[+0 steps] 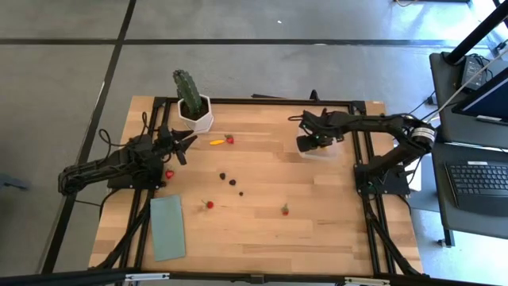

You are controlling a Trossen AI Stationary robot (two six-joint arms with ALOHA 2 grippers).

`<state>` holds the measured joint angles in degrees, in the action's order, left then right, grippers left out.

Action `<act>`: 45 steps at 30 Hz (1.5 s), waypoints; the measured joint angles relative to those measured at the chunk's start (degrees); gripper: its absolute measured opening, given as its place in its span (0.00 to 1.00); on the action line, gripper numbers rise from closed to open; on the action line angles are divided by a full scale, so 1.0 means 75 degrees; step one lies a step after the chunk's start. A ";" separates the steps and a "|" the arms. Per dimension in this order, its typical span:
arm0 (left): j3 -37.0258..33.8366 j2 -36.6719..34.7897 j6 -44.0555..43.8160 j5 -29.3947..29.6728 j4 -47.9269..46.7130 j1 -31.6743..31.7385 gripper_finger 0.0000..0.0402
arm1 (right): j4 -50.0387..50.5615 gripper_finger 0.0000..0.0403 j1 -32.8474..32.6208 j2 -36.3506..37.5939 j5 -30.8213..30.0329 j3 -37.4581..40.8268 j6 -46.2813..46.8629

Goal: Pick and placing Produce into tupperware
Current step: Put the bottom black cherry into the transparent bin, then put the bottom right red strawberry into the transparent bin

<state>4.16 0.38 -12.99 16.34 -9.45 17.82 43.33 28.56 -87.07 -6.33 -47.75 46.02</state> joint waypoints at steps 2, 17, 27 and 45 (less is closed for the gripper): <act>0.0000 0.0000 0.0000 0.0000 0.0000 0.0000 0.31 | -0.0105 0.33 0.0000 -0.0008 -0.0003 -0.0001 -0.0006; 0.0000 0.0000 0.0000 -0.0017 0.0000 0.0000 0.31 | 0.0184 0.45 0.0000 -0.0008 -0.0014 -0.0457 -0.0417; 0.0000 0.0000 -0.0003 -0.0020 0.0000 0.0000 0.31 | 0.1223 0.46 -0.0498 0.0006 -0.0047 -0.3057 -0.2022; 0.0000 -0.0003 -0.0003 -0.0070 0.0000 0.0000 0.31 | -0.0811 0.46 -0.5435 0.2013 -0.3133 -0.3242 -0.2669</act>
<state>4.16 0.36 -13.02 15.81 -9.45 17.82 37.25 -12.21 -71.98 -29.82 -72.06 26.00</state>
